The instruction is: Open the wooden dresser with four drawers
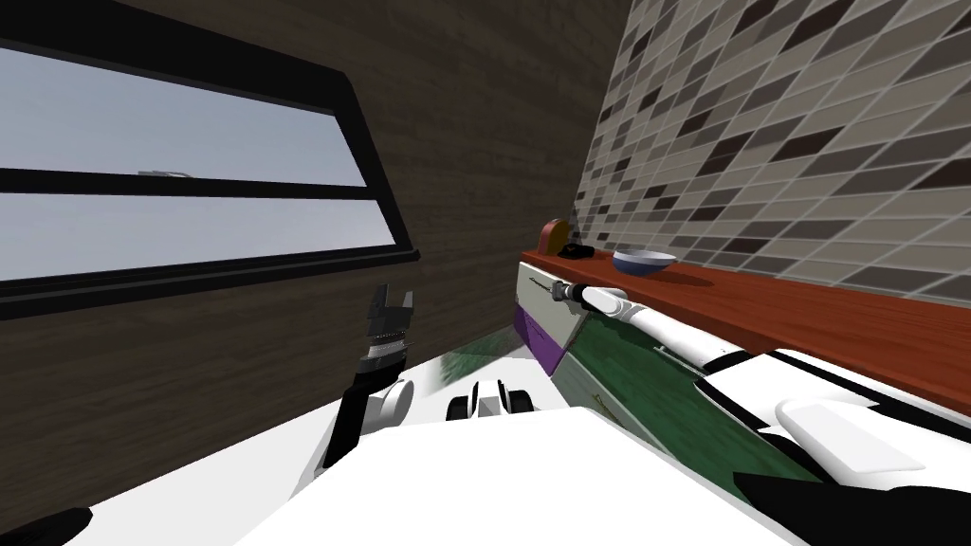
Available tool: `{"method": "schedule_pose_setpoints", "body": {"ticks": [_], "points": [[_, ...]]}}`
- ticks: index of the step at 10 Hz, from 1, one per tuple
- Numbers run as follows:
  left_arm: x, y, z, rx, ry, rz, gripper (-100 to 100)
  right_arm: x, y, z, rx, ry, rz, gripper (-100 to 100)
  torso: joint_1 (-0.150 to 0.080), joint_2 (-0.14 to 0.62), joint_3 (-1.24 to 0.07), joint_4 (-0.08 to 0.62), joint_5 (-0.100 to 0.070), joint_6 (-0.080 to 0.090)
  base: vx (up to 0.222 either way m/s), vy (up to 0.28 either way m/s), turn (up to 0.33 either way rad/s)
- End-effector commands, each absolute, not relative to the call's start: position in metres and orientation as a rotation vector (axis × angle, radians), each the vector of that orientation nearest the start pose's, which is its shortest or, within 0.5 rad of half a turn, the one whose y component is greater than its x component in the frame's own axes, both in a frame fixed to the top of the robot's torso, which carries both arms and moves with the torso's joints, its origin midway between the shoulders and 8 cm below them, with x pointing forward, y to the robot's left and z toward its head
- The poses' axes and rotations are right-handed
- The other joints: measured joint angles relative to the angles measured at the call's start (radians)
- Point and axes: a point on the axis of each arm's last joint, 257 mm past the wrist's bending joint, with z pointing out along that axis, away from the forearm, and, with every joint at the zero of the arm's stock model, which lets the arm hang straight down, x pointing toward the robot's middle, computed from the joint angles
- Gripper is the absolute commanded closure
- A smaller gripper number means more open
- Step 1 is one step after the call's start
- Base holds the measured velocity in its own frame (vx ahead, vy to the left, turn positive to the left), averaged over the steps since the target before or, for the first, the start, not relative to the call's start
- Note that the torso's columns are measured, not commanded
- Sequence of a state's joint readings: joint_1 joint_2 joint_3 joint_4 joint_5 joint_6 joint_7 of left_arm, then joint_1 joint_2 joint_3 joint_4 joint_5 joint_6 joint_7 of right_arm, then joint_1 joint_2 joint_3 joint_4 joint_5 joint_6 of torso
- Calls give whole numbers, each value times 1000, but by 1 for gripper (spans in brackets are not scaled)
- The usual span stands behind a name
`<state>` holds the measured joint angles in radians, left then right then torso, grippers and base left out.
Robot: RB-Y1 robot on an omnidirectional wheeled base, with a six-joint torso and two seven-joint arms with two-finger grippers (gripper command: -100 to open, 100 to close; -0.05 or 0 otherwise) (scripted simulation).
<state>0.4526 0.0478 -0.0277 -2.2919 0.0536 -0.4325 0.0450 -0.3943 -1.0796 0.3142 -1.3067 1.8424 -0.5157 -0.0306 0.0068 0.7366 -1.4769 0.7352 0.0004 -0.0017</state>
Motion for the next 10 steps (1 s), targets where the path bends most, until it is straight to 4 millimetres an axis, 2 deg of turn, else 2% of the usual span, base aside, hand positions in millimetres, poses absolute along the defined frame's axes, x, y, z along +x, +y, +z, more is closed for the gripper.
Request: {"method": "schedule_pose_setpoints", "body": {"ticks": [1, 3, 8, 9, 10], "points": [[357, 267, 32, -689, 620, -1422, 0, 583, -434, -187, -1482, 1621, -696, 100, -3, 1, 0, 1, 0, 0, -103, 217, 11], [357, 267, 32, -689, 620, -1421, 0, 583, -432, -187, -1482, 1621, -694, 100, -13, 0, 0, 4, -1, 3, -39, 121, 3], [357, 267, 32, -689, 620, -1422, 0, 584, -432, -185, -1482, 1618, -697, 100, -6, 0, 0, 2, -1, 2, -55, 173, -5], [357, 267, 32, -689, 620, -1421, 0, 586, -433, -171, -1485, 1622, -693, -100, -13, -1, -1, 3, -1, 2, -18, 34, 12], [357, 267, 32, -689, 620, -1421, 0, 587, -433, -165, -1485, 1622, -694, -100, -14, 0, 0, 4, -1, 2, -14, 16, 9]]}}
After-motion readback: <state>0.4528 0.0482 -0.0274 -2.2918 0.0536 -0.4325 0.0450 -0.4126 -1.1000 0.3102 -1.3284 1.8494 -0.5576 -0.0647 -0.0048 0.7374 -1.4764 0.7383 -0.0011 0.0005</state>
